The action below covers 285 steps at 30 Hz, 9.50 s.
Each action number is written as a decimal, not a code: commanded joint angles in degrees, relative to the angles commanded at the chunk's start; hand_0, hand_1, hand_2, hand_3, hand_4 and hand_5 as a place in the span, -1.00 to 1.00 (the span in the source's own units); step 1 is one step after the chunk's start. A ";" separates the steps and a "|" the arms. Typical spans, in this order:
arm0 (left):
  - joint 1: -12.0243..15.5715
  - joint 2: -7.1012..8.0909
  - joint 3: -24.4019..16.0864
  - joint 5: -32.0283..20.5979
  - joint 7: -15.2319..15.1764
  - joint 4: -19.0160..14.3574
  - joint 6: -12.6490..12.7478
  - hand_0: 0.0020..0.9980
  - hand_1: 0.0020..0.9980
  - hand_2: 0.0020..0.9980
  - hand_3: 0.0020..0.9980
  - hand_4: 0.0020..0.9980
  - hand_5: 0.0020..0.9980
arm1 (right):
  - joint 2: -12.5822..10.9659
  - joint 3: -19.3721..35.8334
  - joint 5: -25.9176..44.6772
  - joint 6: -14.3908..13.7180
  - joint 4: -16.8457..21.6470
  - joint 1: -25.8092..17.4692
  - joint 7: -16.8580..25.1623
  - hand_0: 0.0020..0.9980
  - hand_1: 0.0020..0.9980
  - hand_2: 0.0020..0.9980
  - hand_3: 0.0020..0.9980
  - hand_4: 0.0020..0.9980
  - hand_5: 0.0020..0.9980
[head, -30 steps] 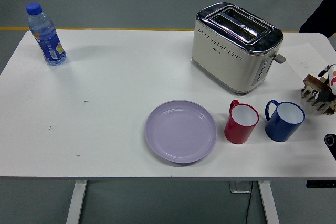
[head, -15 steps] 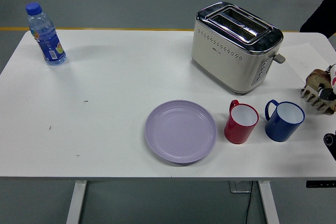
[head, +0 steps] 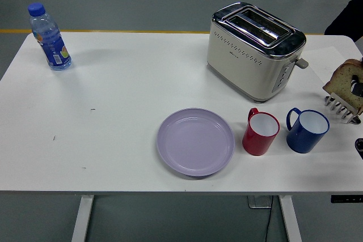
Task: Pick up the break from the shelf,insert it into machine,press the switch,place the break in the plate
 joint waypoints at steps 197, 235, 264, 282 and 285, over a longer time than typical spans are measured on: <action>-0.10 0.00 -0.08 0.80 0.17 0.00 1.03 0.41 0.28 0.47 0.40 0.09 0.87 | -4.19 -5.93 49.14 -13.66 12.57 7.41 16.44 0.41 0.29 0.40 0.41 -0.08 -0.74; 0.34 0.00 -0.49 2.32 0.84 0.00 0.82 0.40 0.28 0.47 0.39 0.08 0.86 | -2.67 -9.23 37.09 -12.52 2.87 -1.00 15.98 -0.41 -0.40 -0.22 0.22 -0.28 -1.00; -0.16 0.00 0.49 1.17 0.69 0.00 0.79 0.40 0.28 0.47 0.39 0.08 0.86 | 0.65 -12.13 35.00 -12.17 -4.35 3.07 16.09 -0.42 -0.40 -0.23 0.22 -0.29 -1.00; -0.33 0.00 0.66 1.01 0.62 0.00 0.77 0.40 0.28 0.47 0.39 0.08 0.85 | 1.65 -12.93 34.67 -11.81 -6.38 3.33 15.97 -0.42 -0.40 -0.23 0.23 -0.29 -1.00; -0.32 0.00 0.66 1.03 0.63 0.00 0.77 0.40 0.28 0.47 0.39 0.08 0.85 | 1.86 -13.14 34.78 -11.82 -6.80 3.35 16.05 -0.42 -0.40 -0.23 0.23 -0.29 -1.00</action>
